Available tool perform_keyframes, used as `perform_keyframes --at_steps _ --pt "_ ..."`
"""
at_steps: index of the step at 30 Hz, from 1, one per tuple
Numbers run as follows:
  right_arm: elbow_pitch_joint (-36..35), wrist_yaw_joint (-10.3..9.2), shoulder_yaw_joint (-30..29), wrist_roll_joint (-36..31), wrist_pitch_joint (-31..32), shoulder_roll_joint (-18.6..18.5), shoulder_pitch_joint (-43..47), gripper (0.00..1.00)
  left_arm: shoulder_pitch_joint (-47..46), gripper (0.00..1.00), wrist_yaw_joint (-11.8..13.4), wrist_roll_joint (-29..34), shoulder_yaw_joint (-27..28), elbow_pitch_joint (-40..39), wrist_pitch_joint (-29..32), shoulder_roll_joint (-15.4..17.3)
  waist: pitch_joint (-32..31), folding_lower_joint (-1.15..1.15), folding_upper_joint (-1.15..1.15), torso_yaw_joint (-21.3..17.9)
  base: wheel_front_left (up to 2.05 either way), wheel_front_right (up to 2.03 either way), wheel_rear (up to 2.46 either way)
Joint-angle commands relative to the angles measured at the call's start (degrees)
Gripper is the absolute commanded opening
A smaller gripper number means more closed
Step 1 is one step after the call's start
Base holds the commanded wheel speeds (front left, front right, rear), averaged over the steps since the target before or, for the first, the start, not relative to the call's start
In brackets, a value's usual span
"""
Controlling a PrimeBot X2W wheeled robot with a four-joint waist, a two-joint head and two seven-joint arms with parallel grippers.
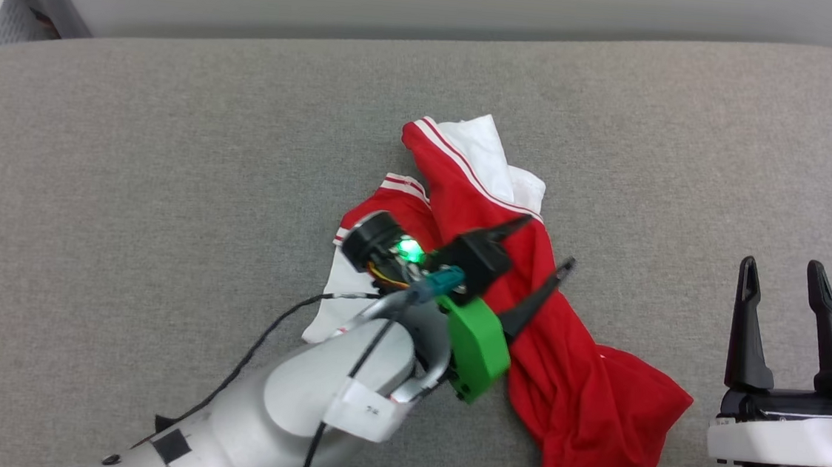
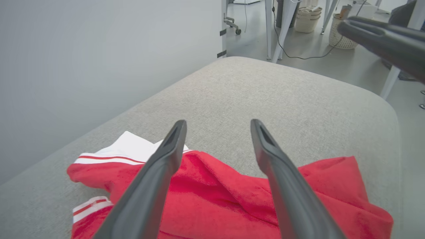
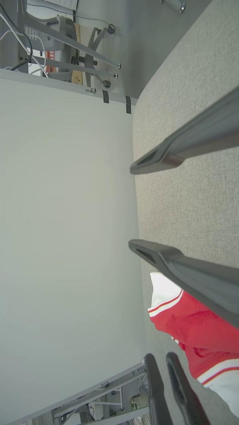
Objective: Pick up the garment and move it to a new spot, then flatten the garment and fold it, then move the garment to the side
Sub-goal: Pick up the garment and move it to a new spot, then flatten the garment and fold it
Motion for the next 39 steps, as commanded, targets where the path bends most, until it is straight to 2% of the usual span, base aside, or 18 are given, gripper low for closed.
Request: perform_keyframes --at_steps 1,4,9,13,15,19,23,32,39 --pt "0.4 -0.04 0.0 -0.5 -0.3 0.1 0.9 1.0 1.7 1.0 2.3 -0.2 1.7 0.8 -2.4 1.4 -3.0 0.0 0.0 2.1 0.0 0.0 0.0" --pt "0.9 -0.04 0.3 -0.8 -0.3 0.1 2.0 1.0 4.8 1.0 7.1 -0.6 6.1 1.0 -5.6 3.7 -4.2 0.0 0.0 2.6 0.0 0.0 0.0" --pt "1.2 -0.04 0.1 -1.0 -0.3 0.1 3.5 1.0 12.4 1.0 14.1 1.3 14.8 -2.9 -6.6 8.4 -5.4 0.0 0.0 3.5 0.0 0.0 0.0" --pt "1.5 -0.04 -0.2 -1.2 -0.3 0.1 4.3 1.0 20.1 1.0 17.9 5.2 25.3 -10.6 -6.6 9.9 -6.1 0.0 0.0 4.3 0.0 0.0 0.0" --pt "1.7 -0.04 -0.2 -1.3 -0.3 0.1 4.6 1.0 24.0 1.0 18.7 7.3 30.4 -14.0 -6.6 9.9 -6.5 0.0 0.0 4.6 0.0 0.0 0.0" --pt "2.3 -0.04 0.2 -1.3 -0.3 0.1 5.0 1.0 31.1 1.0 18.5 11.8 39.0 -19.1 -6.6 8.6 -7.1 0.0 0.0 5.0 0.0 0.0 0.0" --pt "2.9 -0.04 0.6 -1.1 -0.3 0.1 5.3 1.0 37.1 1.0 16.7 16.8 44.7 -22.4 -6.6 6.3 -7.7 0.0 0.0 4.9 0.0 0.0 0.0" --pt "3.9 -0.04 1.6 -0.7 -0.3 0.1 6.6 1.0 45.5 1.0 11.3 24.8 50.7 -23.9 -6.6 -0.1 -9.1 0.0 0.0 4.6 0.0 0.0 0.0" --pt "4.4 -0.04 1.9 -0.7 -0.3 0.1 7.5 1.0 48.1 1.0 7.6 28.1 53.4 -23.5 -6.6 -2.5 -10.1 0.0 0.0 4.6 0.0 0.0 0.0"
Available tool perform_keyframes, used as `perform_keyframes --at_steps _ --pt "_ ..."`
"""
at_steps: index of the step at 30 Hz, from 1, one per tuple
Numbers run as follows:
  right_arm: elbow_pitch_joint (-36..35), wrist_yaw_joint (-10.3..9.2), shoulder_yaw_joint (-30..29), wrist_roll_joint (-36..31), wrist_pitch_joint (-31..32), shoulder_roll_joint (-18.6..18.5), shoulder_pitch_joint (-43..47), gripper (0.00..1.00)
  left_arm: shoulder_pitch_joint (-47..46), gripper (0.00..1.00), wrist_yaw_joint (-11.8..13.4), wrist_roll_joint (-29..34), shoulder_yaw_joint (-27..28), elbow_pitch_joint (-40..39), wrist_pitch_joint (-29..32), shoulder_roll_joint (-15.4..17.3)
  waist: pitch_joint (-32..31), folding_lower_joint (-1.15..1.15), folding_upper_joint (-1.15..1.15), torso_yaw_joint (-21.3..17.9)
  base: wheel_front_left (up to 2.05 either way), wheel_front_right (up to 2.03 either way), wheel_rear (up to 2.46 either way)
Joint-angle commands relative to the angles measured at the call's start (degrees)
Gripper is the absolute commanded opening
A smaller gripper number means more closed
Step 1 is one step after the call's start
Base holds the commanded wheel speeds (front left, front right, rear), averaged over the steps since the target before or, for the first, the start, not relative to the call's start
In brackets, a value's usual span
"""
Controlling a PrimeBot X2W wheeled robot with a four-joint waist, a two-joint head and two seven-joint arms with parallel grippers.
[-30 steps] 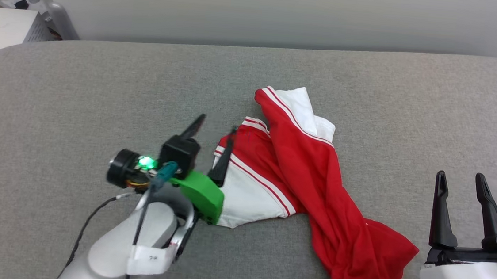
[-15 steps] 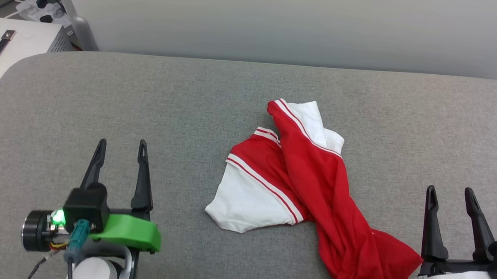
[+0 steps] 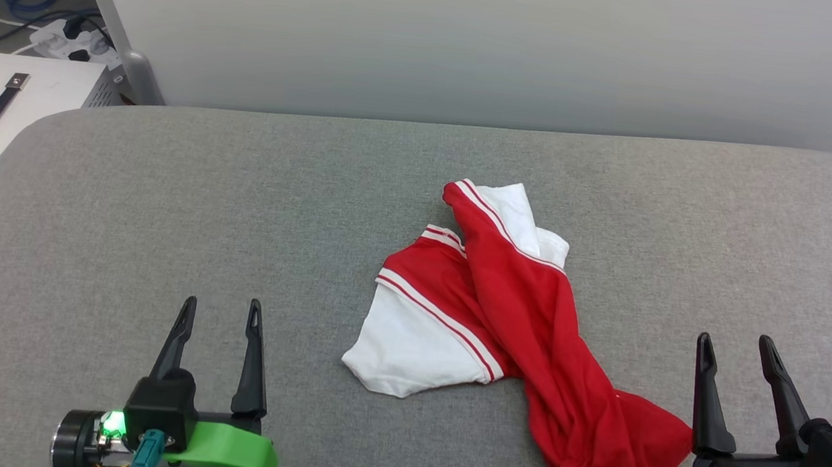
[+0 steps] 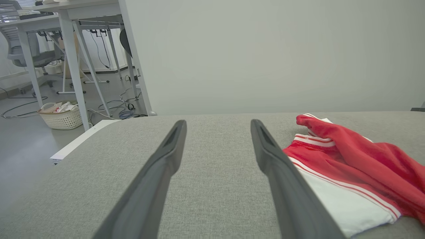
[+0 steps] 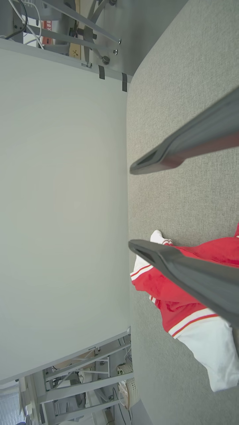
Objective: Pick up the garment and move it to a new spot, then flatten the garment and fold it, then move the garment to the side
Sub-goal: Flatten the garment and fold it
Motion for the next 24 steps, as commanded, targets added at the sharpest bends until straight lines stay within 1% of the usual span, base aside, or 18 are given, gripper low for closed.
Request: perform_keyframes --at_steps 1,5,18,24 --pt "0.2 -0.04 0.2 0.2 -0.3 0.1 0.7 1.0 1.2 1.0 -0.7 1.0 0.6 0.0 -0.3 -0.5 -0.3 0.0 0.0 0.0 0.0 0.0 0.0" --pt "0.3 -0.04 0.2 0.1 -0.3 0.1 1.1 1.0 2.3 1.0 -2.1 2.0 2.2 0.2 -0.3 -1.2 -0.8 0.0 0.0 0.1 0.0 0.0 0.0" --pt "0.8 -0.04 0.7 0.1 -0.3 0.1 2.1 1.0 3.7 1.0 -5.0 4.2 4.8 1.4 -0.3 -3.1 -2.4 0.0 0.0 0.7 0.0 0.0 0.0" --pt "0.8 -0.04 0.8 0.1 -0.3 0.1 2.3 1.0 3.9 1.0 -5.5 4.7 5.4 1.6 -0.3 -3.4 -2.5 0.0 0.0 0.8 0.0 0.0 0.0"
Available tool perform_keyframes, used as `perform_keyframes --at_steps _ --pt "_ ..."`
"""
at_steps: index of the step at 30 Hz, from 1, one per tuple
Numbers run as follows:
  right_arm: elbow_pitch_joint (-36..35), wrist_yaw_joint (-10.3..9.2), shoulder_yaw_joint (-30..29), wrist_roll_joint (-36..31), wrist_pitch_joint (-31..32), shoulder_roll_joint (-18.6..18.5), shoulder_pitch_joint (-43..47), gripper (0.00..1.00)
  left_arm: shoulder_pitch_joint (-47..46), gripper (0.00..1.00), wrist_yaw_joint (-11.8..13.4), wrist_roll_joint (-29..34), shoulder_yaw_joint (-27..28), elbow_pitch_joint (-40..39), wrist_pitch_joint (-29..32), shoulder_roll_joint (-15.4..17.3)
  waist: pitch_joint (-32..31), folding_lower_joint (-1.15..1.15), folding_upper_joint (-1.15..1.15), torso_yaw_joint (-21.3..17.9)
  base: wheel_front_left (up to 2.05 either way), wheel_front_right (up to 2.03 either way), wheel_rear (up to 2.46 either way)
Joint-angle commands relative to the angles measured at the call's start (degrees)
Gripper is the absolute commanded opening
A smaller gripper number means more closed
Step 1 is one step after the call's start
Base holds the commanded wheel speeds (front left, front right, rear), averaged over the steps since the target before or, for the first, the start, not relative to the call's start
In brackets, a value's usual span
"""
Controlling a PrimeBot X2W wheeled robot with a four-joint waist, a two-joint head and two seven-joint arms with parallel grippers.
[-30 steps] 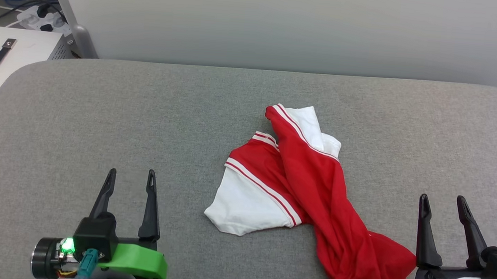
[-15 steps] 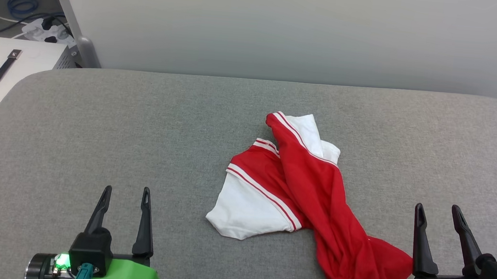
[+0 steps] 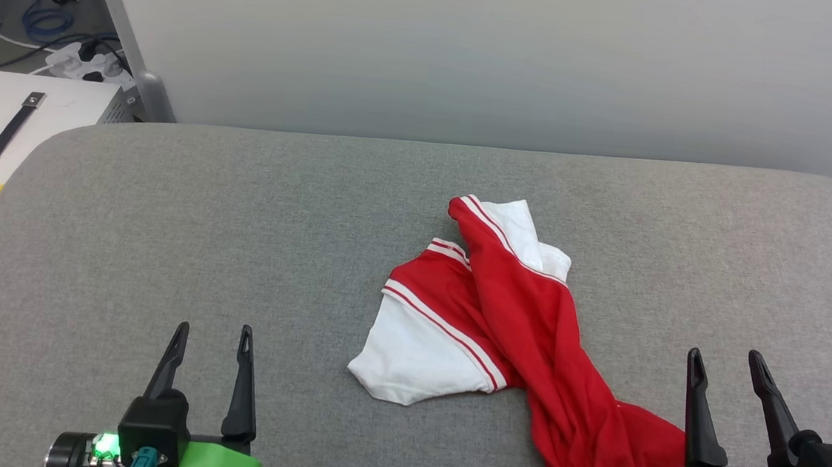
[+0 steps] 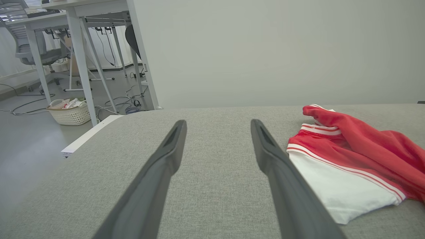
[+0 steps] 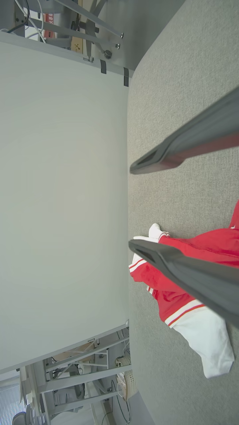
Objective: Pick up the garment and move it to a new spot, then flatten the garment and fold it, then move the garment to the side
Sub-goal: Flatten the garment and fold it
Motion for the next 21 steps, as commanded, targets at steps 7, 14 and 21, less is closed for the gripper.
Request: perform_keyframes --at_steps 7,14,21 --pt "0.1 -0.04 0.1 0.2 -0.3 0.1 0.6 1.0 0.8 1.0 -0.8 0.9 0.6 0.2 -0.3 -0.7 0.3 0.0 0.0 0.1 0.0 0.0 0.0" --pt "-2.6 -0.04 -1.0 -1.6 -0.3 -3.4 -6.2 1.0 -0.6 1.0 -1.1 1.0 0.5 -0.1 -0.3 -1.0 2.3 0.0 0.0 0.9 0.0 0.0 0.0" --pt "-1.5 -0.04 1.6 1.6 -0.3 -14.3 -21.5 1.0 -4.5 1.0 -1.6 1.0 -0.9 -0.4 -0.3 -1.4 7.1 0.0 0.0 3.5 0.0 0.0 0.0"
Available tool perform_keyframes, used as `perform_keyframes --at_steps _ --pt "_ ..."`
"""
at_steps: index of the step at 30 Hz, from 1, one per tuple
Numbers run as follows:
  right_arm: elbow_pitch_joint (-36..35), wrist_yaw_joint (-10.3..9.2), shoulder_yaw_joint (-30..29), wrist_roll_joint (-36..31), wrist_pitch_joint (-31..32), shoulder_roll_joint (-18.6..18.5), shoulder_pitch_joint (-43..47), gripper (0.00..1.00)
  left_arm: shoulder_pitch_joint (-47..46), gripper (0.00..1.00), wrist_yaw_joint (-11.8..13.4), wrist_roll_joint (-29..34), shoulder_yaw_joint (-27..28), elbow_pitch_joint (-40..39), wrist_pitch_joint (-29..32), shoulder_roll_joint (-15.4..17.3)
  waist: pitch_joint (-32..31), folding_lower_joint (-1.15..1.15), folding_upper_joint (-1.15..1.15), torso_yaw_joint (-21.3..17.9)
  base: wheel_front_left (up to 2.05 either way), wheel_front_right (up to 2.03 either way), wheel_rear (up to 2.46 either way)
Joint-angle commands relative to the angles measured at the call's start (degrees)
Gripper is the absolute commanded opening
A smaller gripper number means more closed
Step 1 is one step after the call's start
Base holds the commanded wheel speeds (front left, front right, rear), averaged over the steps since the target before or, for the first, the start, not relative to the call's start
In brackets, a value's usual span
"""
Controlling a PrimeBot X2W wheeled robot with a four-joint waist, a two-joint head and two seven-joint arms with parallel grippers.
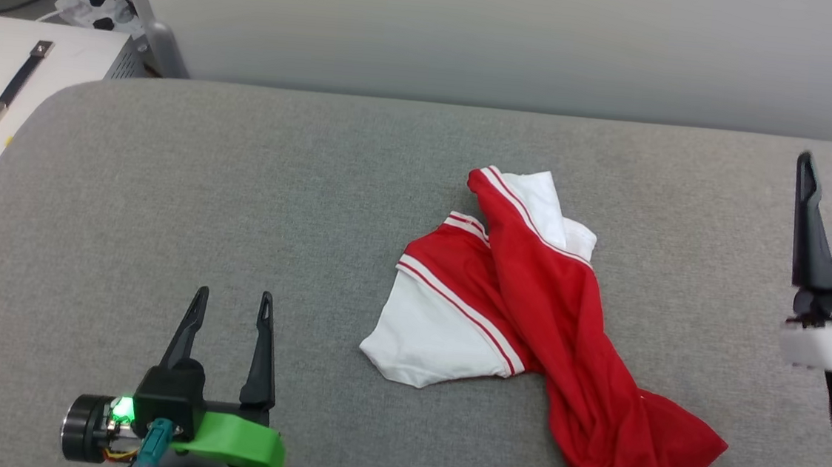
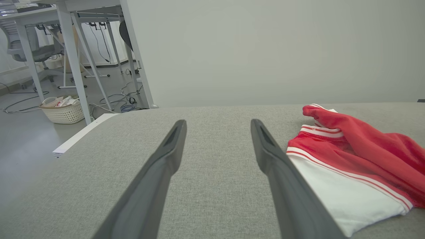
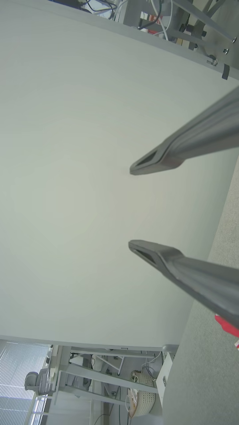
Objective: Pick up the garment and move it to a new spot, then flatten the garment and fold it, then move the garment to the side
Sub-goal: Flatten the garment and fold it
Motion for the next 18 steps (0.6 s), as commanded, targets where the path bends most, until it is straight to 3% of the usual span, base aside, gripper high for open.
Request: perform_keyframes --at_steps 1,2,4,9,16,17,18 --pt "1.7 -0.04 1.9 1.9 -0.1 -2.0 -3.1 1.0 -1.6 1.0 -0.3 0.3 -0.2 -0.2 -0.3 -0.3 3.2 0.0 0.0 2.2 0.0 0.0 0.0" --pt "5.7 -0.04 6.5 3.8 -0.1 -7.1 -7.8 1.0 -2.7 1.0 -0.2 0.2 -0.6 -0.4 -0.3 -0.4 4.8 0.0 0.0 3.1 0.0 0.0 0.0" --pt "8.6 -0.04 11.3 5.8 1.1 -11.8 -13.4 1.0 -3.6 1.0 0.1 0.0 -1.0 -0.5 -0.3 -0.5 6.6 0.0 0.0 4.2 0.0 0.0 0.0" --pt "13.3 -0.04 24.9 16.1 11.4 -20.1 -26.4 1.0 -5.7 1.0 0.7 -0.6 -1.7 -1.1 -0.3 -0.7 10.5 0.0 0.0 5.9 0.0 0.0 0.0" --pt "16.0 -0.04 45.0 33.8 35.9 -28.5 -41.0 1.0 -8.7 1.0 2.5 -2.2 -3.5 -2.1 -0.3 -0.8 15.0 0.0 0.0 7.9 0.0 0.0 0.0" --pt "16.9 -0.04 50.5 38.2 46.0 -30.6 -45.5 1.0 -9.7 1.0 3.3 -2.9 -4.5 -2.4 -0.3 -0.8 16.7 0.0 0.0 8.6 0.0 0.0 0.0" --pt "16.8 -0.04 51.8 39.3 48.3 -31.0 -46.6 1.0 -10.1 1.0 3.5 -3.1 -4.7 -2.5 -0.3 -0.8 17.2 0.0 0.0 8.8 0.0 0.0 0.0"
